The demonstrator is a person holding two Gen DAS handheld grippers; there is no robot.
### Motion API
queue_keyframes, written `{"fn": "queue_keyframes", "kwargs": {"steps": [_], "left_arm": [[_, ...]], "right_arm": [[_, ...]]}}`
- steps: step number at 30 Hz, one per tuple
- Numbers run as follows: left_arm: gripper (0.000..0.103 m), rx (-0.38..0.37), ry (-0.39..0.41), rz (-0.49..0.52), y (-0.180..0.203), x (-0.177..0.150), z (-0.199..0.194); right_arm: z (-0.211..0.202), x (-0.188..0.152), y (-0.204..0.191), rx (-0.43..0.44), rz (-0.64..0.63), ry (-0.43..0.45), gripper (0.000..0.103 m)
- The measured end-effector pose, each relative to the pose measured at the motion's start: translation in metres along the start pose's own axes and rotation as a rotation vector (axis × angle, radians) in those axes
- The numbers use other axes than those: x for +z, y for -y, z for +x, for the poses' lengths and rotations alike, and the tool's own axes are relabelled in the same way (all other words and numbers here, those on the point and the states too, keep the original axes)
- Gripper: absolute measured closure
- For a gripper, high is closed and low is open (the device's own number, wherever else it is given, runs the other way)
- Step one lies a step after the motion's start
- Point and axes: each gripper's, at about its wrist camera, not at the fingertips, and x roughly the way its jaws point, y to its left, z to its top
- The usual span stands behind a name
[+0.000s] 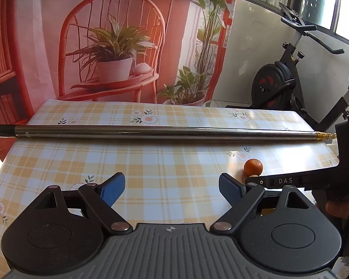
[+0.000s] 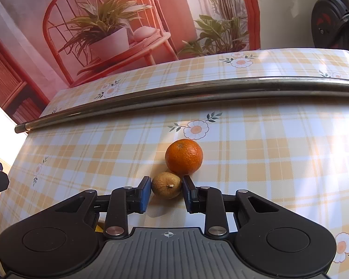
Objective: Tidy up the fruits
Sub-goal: 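Grasp the last brown kiwi on the table with the right tool, then grasp the loose tangerine with the left tool while the right tool holds the kiwi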
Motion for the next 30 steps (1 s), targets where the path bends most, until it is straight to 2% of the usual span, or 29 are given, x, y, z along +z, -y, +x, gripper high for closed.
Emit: {"fn": "queue_keyframes", "kwargs": {"steps": [9, 16, 24, 30], "left_arm": [[0.015, -0.014, -0.033, -0.032, -0.003, -0.001, 0.006], [0.015, 0.014, -0.047, 0.006, 0.002, -0.002, 0.008], [0.016, -0.005, -0.051, 0.030, 0.008, -0.002, 0.009], [0.017, -0.013, -0.055, 0.041, 0.011, -0.001, 0.011]], "right_arm": [[-0.007, -0.002, 0.002, 0.011, 0.013, 0.024, 0.076], [-0.025, -0.010, 0.005, 0.011, 0.016, 0.074, 0.076], [-0.049, -0.023, 0.016, -0.006, 0.065, 0.138, 0.076], [-0.060, -0.028, 0.017, -0.032, 0.043, 0.151, 0.076]]}}
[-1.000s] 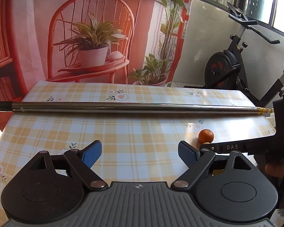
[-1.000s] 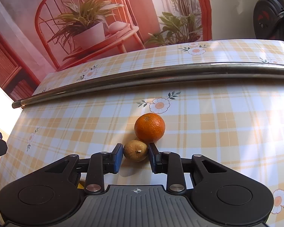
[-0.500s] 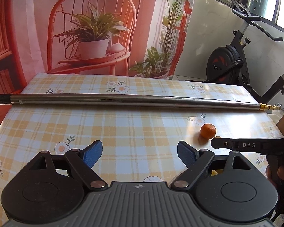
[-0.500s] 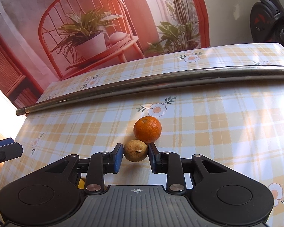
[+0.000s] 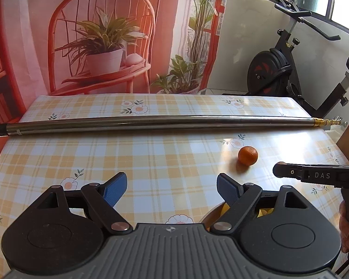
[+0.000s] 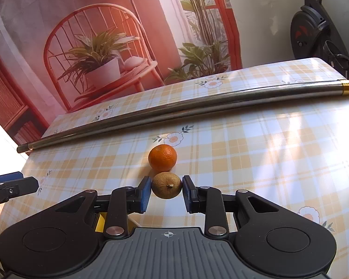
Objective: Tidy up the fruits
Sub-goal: 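Grasp the loose tangerine with the left tool while the right tool holds the kiwi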
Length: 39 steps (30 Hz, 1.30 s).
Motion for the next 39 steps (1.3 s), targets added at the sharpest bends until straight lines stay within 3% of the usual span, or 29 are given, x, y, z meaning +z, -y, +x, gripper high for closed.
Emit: {"fn": "queue_keyframes", "kwargs": {"steps": [8, 16, 27, 39], "left_arm": [[0.019, -0.047, -0.007, 0.027, 0.011, 0.010, 0.008], [0.023, -0.148, -0.001, 0.100, 0.040, 0.029, 0.027], [0.048, -0.260, -0.069, 0.135, 0.067, 0.041, 0.084], [0.049, -0.237, -0.153, 0.214, 0.093, 0.036, 0.138]], "right_arm": [[-0.007, 0.000, -0.001, -0.016, -0.005, 0.010, 0.076], [-0.016, -0.004, 0.004, -0.021, 0.003, 0.035, 0.076], [-0.026, -0.006, 0.034, -0.031, 0.091, 0.081, 0.076], [-0.024, -0.013, 0.054, -0.032, 0.154, 0.091, 0.076]]}}
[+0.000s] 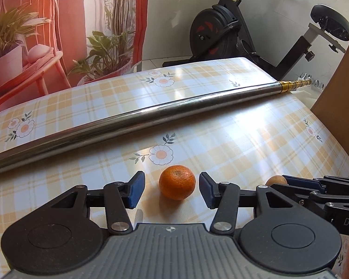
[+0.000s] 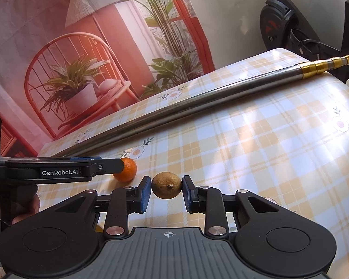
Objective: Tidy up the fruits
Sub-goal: 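Grasp the loose tangerine with the left tool while the right tool holds the kiwi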
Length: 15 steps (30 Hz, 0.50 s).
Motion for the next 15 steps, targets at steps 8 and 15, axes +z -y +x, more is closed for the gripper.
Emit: {"fn": "queue_keyframes", "kwargs": {"steps": [8, 15], "left_arm": [[0.057, -0.011, -0.012, 0.022, 0.0042, 0.0002, 0.0086], [0.064, -0.004, -0.003, 0.043, 0.0075, -0.0004, 0.0094]], "right_arm": [[0.0012, -0.0026, 0.0084, 0.008, 0.029, -0.001, 0.076], [0.0022, -0.0038, 0.0110, 0.011, 0.043, -0.002, 0.076]]}}
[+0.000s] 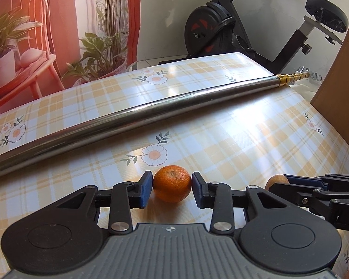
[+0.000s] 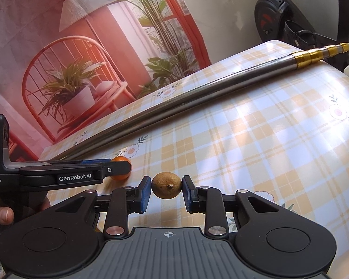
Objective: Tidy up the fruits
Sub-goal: 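Grasp the loose tangerine with the left tool while the right tool holds the kiwi, then carry the tangerine and kiwi over the white plate with both tools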
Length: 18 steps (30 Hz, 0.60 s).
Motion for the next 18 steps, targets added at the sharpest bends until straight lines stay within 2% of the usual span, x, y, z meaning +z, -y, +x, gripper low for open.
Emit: {"fn": "queue_keyframes", "kwargs": {"steps": [11, 15, 18], "left_arm": [[0.064, 0.032, -0.043, -0.004, 0.003, 0.003, 0.002], [0.064, 0.064, -0.023, 0.016, 0.006, -0.003, -0.006], [0.064, 0.064, -0.016, -0.006, 0.003, -0.005, -0.012]], "right_arm": [[0.001, -0.001, 0.000, 0.006, 0.004, -0.002, 0.076], [0.000, -0.001, -0.001, 0.005, -0.001, -0.002, 0.076], [-0.001, 0.000, -0.003, 0.004, -0.006, 0.001, 0.076]]}}
